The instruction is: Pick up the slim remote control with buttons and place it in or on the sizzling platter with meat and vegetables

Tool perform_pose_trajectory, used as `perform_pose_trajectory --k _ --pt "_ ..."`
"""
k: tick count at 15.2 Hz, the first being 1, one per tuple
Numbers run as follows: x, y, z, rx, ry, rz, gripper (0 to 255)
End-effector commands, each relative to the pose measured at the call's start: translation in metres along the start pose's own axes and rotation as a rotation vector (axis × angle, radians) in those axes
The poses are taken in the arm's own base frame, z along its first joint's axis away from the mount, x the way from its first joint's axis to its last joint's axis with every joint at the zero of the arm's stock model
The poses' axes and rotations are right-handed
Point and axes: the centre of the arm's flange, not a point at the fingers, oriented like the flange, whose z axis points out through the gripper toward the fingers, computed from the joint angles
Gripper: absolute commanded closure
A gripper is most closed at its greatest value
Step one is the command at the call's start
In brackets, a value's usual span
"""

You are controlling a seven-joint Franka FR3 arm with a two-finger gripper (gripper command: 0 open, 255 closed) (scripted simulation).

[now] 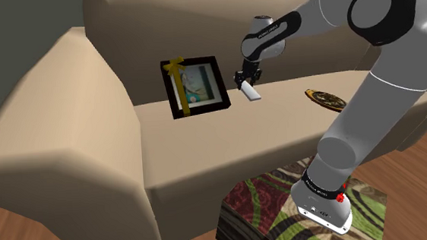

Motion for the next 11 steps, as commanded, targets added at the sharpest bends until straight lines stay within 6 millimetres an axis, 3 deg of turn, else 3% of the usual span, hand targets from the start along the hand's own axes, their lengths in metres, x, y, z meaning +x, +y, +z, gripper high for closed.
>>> perform_pose_trajectory --k 1,11 --pt "0.001 0.002 -0.01 0.0 0.0 0.0 255" --pt "0.007 0.003 -0.063 0.0 0.0 0.0 255"
